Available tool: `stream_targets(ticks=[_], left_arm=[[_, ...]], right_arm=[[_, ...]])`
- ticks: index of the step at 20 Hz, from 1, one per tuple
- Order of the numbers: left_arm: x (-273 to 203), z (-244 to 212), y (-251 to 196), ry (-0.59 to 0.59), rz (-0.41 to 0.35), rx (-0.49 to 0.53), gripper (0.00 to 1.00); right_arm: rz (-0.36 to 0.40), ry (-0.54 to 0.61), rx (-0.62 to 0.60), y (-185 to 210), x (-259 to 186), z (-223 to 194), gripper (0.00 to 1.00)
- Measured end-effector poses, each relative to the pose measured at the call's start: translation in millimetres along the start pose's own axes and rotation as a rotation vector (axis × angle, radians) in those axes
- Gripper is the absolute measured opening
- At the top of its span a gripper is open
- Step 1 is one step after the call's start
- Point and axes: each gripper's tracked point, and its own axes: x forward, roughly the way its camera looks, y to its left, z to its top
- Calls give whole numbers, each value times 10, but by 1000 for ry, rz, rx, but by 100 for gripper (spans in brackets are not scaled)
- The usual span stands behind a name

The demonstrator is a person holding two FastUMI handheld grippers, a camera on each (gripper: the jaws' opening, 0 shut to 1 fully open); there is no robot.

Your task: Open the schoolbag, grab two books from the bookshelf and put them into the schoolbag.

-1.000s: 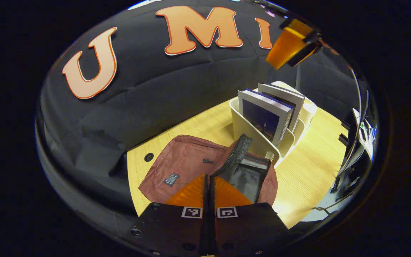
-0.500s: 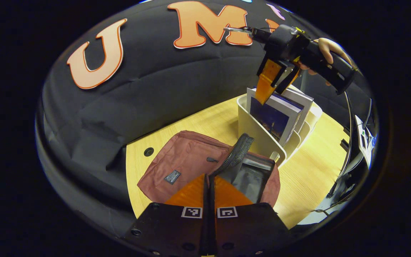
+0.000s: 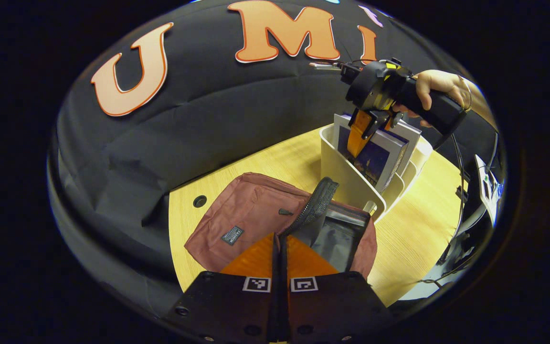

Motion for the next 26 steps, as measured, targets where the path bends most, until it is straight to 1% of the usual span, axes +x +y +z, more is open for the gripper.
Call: stream_targets(ticks=[2, 5, 10, 13, 16, 18, 20, 23, 26], left_arm=[[15, 13, -6, 1, -3, -1, 1], [22, 22, -1, -4, -4, 2, 1], [14, 37, 24, -5, -4, 0, 1], [-4, 40, 16, -10, -6, 6, 1], [-12, 64, 26, -11, 2, 18, 1], [-15, 90, 39, -11, 16, 27, 1], [-40, 125, 26, -16, 18, 43, 1], [-57, 158, 11, -23, 17, 61, 1], [-96, 204, -2, -32, 18, 81, 1]], right_arm=[[8, -22, 2, -4, -158, 41, 39], [-1, -77, -1, -19, -503, 178, 38], [18, -187, 14, -19, -1245, 344, 38], [47, -254, 41, -33, -1699, 314, 38], [106, -307, 76, -69, -2089, 105, 38], [149, -339, 112, -111, -2277, -130, 38], [210, -358, 176, -143, -2379, -420, 38], [331, -386, 270, -86, -2395, -884, 38], [472, -392, 392, 20, -2208, -1291, 38]])
